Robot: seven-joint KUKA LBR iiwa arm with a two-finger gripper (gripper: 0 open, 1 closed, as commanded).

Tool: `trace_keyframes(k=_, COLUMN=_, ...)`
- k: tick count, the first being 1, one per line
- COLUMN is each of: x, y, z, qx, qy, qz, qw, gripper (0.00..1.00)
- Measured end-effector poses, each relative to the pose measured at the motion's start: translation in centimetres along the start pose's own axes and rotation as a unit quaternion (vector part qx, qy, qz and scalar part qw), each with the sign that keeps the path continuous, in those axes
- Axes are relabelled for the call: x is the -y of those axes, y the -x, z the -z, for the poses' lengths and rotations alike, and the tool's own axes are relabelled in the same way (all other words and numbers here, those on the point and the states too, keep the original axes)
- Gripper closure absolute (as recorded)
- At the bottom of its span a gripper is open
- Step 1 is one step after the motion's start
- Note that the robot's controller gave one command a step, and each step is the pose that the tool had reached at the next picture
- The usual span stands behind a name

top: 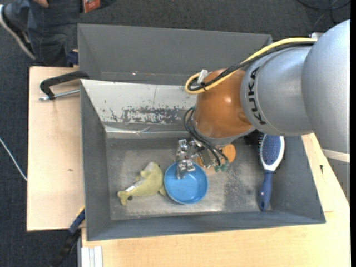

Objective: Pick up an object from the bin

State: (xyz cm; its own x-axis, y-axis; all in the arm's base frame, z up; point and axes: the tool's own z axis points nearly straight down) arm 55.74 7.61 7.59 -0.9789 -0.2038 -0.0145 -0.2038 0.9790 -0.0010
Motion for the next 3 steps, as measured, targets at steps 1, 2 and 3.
trace_keyframes(k=1, x=0.8, y=-1.7, z=15.2, qx=-0.0008, qy=0.000, qz=0.112, qw=0.9937, gripper=1.00)
trace_keyframes(k=2, x=0.7, y=-1.9, z=14.9, qx=-0.0043, qy=0.002, qz=0.111, qw=0.9938, gripper=0.00)
trace_keyframes(k=3, x=-1.2, y=-4.7, z=-0.4, qx=-0.0027, qy=0.002, qz=0.277, qw=0.9609, gripper=0.00)
